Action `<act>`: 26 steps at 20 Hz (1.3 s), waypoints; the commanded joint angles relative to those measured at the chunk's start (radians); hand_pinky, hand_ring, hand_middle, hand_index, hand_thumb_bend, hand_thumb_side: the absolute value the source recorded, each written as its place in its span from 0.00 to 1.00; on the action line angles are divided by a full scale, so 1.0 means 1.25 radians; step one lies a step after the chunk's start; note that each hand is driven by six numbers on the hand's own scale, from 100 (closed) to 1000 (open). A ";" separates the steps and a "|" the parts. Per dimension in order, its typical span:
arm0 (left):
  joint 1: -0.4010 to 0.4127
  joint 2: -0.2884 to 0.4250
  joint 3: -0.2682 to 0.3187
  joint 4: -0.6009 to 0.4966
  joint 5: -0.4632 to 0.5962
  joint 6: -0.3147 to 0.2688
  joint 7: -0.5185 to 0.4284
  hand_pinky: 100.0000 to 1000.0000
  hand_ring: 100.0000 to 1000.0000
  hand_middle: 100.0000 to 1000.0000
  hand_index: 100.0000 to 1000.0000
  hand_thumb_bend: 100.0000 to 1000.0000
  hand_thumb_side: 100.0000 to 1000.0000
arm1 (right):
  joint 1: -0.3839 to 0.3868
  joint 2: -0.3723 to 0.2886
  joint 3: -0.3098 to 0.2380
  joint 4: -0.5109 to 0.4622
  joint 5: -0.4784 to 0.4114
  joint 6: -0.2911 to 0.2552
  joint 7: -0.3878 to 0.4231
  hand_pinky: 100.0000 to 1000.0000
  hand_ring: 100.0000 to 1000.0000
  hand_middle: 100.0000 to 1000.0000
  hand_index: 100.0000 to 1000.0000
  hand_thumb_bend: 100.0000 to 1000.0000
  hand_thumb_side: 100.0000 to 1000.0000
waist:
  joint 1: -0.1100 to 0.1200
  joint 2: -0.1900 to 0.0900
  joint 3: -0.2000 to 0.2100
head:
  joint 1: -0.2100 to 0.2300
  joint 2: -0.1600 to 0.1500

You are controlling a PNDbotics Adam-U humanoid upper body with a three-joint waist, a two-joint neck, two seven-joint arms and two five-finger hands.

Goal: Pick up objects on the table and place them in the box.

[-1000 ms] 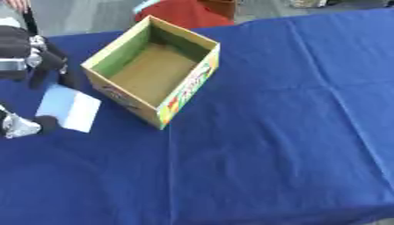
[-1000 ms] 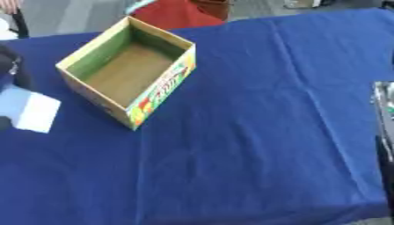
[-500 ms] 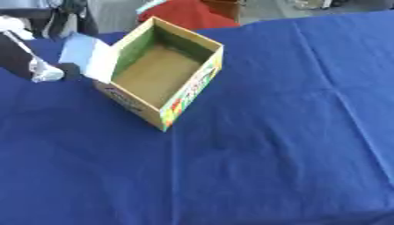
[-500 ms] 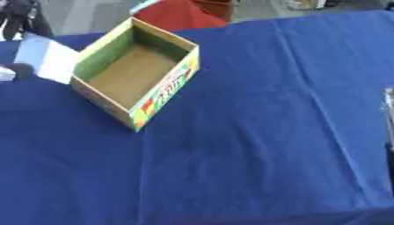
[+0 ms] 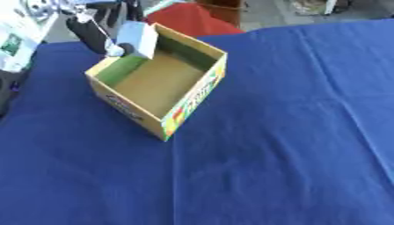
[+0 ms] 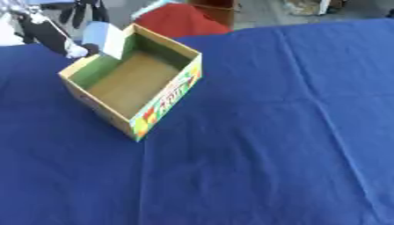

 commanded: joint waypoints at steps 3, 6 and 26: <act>-0.037 -0.047 0.024 0.085 -0.065 -0.033 0.064 0.32 0.40 0.28 0.55 0.00 0.00 | -0.016 -0.004 -0.001 -0.016 -0.009 -0.002 0.003 0.64 0.68 0.83 0.75 0.00 1.00 | -0.003 -0.006 -0.006 | 0.009 -0.023; -0.042 -0.076 0.029 0.129 -0.104 -0.040 0.091 0.33 0.40 0.28 0.56 0.00 0.00 | -0.018 -0.001 0.000 -0.016 -0.011 -0.003 0.006 0.64 0.68 0.83 0.75 0.00 1.00 | -0.004 -0.003 -0.009 | 0.010 -0.025; -0.007 -0.104 0.020 0.174 -0.214 -0.082 0.131 0.82 0.90 0.89 0.92 0.46 0.14 | -0.014 0.004 -0.003 -0.016 -0.011 0.001 0.007 0.64 0.67 0.83 0.75 0.00 1.00 | -0.005 0.000 -0.004 | 0.000 -0.015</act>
